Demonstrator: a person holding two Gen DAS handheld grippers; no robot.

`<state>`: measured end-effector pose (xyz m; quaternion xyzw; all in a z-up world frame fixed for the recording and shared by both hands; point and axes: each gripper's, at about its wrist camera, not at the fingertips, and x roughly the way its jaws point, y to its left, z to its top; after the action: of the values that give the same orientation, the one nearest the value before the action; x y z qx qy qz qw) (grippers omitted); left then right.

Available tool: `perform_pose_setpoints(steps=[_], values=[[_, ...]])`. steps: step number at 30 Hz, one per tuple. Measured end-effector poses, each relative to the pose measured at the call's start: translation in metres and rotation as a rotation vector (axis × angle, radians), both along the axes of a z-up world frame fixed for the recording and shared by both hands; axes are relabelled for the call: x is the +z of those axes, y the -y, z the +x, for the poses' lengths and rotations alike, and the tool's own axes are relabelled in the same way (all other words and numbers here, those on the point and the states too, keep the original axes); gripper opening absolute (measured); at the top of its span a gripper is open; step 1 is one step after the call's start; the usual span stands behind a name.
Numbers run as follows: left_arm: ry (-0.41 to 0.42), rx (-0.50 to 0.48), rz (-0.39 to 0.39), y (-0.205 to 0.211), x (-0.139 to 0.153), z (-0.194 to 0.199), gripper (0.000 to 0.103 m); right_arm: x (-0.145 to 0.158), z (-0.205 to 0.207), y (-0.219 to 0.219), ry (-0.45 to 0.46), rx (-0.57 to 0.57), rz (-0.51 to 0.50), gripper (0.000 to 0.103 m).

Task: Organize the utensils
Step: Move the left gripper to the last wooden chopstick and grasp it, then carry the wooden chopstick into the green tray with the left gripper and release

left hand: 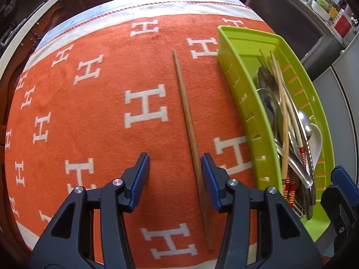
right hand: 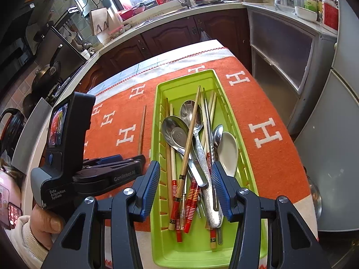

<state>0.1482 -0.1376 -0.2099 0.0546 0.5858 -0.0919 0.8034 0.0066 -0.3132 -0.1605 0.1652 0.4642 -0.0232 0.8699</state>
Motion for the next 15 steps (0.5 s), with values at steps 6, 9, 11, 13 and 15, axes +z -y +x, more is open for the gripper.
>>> perform_pose_setpoints(steps=[6, 9, 11, 13, 15], values=[[0.026, -0.006, 0.023, -0.007, 0.005, -0.007, 0.005, -0.001, 0.000, -0.002, -0.002, 0.006, -0.004, 0.048], [0.027, -0.001, 0.021, -0.011, 0.006, -0.012, 0.005, -0.001, 0.000, -0.002, -0.001, 0.005, -0.005, 0.048], [0.016, 0.003, 0.017, -0.016, 0.008, -0.016, 0.004, 0.000, -0.002, -0.002, 0.000, 0.004, -0.005, 0.048], [0.005, 0.007, -0.002, -0.023, 0.013, -0.021, 0.004, 0.000, -0.003, -0.002, 0.001, 0.004, -0.007, 0.048], [0.004, 0.011, -0.023, -0.030, 0.022, -0.025, 0.004, 0.002, -0.005, -0.002, 0.003, 0.002, -0.008, 0.048]])
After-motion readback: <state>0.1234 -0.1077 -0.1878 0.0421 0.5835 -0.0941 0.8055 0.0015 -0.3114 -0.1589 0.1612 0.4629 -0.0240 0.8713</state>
